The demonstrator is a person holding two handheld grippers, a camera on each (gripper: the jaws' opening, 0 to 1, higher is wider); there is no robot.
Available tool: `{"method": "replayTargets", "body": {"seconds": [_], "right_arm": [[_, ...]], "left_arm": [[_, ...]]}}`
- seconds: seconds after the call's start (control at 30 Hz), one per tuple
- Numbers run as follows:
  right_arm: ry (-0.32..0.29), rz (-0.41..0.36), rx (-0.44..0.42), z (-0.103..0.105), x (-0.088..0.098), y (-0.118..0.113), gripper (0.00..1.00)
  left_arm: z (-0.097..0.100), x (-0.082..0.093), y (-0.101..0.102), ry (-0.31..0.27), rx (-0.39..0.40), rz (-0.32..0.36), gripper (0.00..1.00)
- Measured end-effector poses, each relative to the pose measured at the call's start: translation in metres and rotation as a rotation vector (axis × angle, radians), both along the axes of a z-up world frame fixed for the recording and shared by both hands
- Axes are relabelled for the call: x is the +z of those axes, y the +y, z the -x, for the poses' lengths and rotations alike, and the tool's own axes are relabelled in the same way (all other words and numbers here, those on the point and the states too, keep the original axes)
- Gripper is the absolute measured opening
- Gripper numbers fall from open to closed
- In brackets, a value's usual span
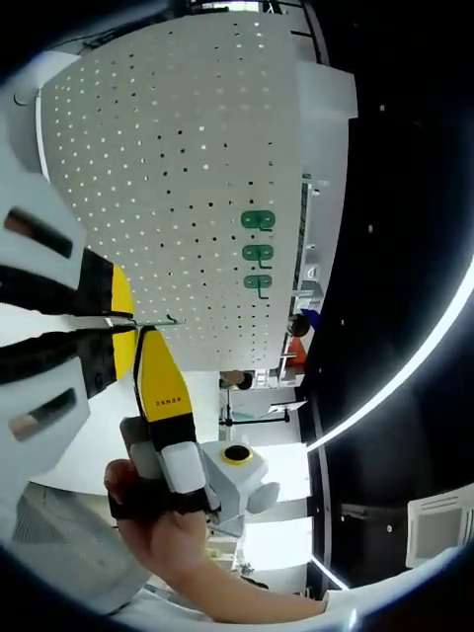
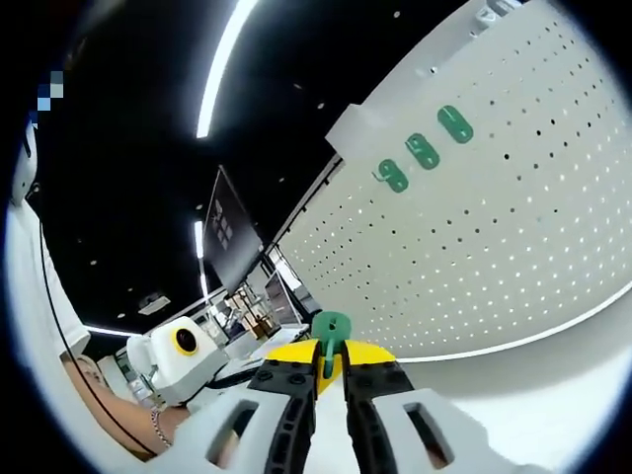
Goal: Insert the hook assembly into the mounting plate slot until the hook locks in place.
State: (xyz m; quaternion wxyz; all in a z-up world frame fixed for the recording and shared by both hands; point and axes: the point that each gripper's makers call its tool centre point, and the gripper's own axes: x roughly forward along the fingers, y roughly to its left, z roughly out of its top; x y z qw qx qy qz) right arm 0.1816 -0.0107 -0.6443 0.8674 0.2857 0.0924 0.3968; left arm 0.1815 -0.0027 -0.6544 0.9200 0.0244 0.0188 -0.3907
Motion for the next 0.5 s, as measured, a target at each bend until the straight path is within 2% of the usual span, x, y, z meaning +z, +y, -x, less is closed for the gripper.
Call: {"method": "replayTargets", "body": {"seconds": [0.5], "right_arm": [[0.009,0.009,-0.018,-0.0009,-0.0033,0.0003,0.01]], "left_arm": [[0.0002,-0.0029,-0.0005,0.008,0.01,0.0,0.03]]}}
